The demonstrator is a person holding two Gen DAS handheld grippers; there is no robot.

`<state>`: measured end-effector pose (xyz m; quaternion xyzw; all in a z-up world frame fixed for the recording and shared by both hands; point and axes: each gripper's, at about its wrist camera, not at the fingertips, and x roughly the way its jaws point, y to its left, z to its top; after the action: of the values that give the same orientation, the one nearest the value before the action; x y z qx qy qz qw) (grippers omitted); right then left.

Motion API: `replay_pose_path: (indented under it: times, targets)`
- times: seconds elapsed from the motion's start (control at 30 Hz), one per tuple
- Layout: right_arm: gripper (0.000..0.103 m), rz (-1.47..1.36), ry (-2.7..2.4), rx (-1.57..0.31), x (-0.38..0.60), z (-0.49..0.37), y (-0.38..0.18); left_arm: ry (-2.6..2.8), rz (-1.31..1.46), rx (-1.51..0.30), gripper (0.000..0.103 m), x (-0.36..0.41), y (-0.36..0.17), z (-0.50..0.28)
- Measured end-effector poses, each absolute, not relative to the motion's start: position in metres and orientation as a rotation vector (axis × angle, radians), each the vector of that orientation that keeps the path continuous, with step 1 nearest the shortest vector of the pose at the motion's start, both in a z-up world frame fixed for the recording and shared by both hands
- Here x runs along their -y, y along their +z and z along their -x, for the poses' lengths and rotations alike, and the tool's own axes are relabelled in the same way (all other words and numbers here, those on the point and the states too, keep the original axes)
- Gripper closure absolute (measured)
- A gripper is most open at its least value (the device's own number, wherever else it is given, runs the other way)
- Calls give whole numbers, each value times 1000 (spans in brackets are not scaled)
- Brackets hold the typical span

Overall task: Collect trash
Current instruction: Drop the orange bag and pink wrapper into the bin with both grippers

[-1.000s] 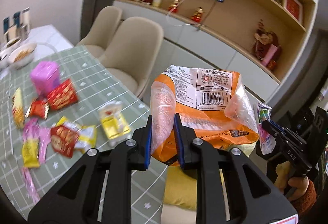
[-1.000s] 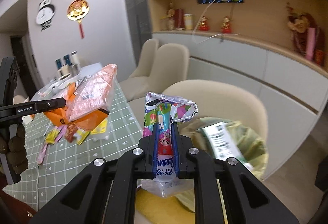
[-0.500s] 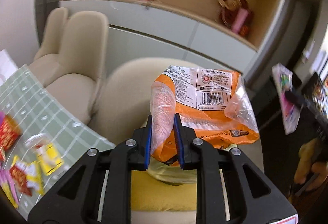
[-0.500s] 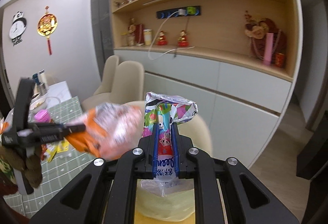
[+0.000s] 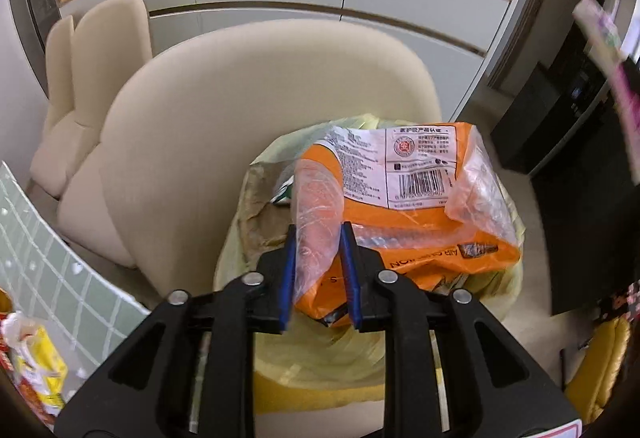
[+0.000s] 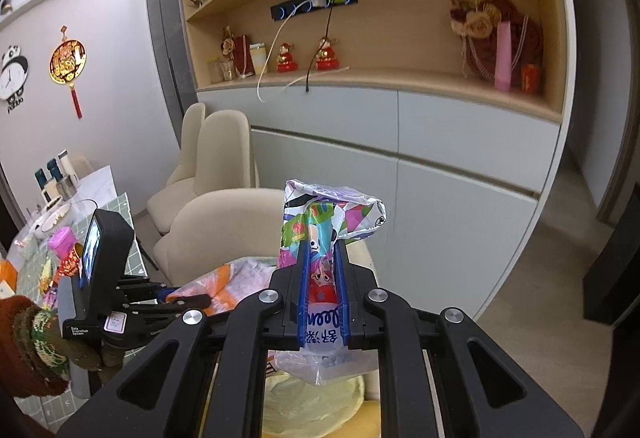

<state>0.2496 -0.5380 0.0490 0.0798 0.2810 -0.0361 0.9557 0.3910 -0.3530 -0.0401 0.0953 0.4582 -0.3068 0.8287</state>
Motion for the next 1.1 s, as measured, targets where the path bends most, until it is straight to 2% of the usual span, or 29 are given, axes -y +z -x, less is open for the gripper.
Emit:
replay_pose_path:
  times: [0.07, 0.23, 0.43, 0.7, 0.8, 0.97, 1.03, 1.1]
  targets:
    - [90, -168, -57, -575, 537, -254, 44, -677, -131, -977, 68, 347, -36, -394]
    - [90, -185, 17, -580, 525, -273, 33, -665, 18, -925, 56, 317, -13, -393]
    - [90, -230, 145, -678, 499, -315, -2, -575, 124, -903, 56, 271, 1, -385]
    - [90, -154, 140, -1016, 468, -365, -97, -461, 165, -877, 55, 217, 3, -355]
    - [90, -182, 148, -1067, 473, -369, -110, -421, 190, -896, 55, 199, -2, -347]
    - [89, -149, 135, -1026, 469, -360, -98, -361, 208, -909, 55, 170, -4, -333]
    - [87, -155, 129, -992, 466, -351, -90, -342, 211, -901, 52, 156, -3, -327]
    - [71, -162, 120, -957, 466, -342, -82, -322, 216, -888, 51, 141, 0, -319]
